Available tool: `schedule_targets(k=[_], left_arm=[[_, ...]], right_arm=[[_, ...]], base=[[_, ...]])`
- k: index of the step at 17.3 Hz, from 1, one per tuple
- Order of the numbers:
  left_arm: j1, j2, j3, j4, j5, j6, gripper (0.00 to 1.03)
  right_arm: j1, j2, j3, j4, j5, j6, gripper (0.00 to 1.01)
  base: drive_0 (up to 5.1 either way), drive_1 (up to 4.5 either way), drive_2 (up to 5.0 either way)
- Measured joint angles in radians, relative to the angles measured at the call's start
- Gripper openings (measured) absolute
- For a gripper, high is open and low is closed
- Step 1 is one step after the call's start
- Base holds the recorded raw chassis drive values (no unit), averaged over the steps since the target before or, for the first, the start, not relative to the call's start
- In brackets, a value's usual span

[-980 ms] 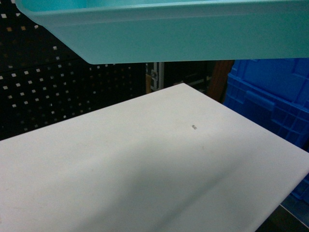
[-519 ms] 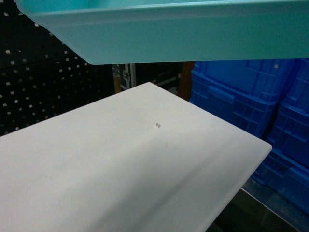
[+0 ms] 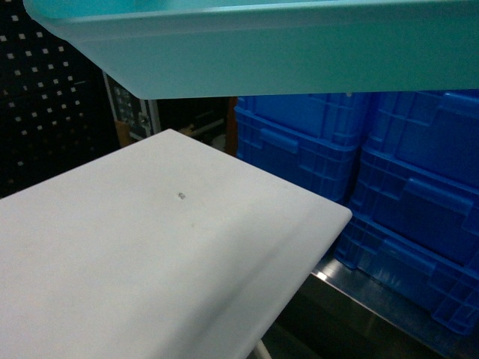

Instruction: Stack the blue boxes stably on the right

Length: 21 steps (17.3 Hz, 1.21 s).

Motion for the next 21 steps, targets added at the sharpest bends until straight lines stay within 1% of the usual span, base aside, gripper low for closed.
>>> schedule_targets(k=[21], left_arm=[[0.002, 0.000, 0.000, -0.001, 0.003, 0.000, 0.02]], right_arm=[[0.000, 0.000, 0.000, 0.001, 0.000, 0.000, 0.07]], base=[[-1.7, -1.66, -1.7]])
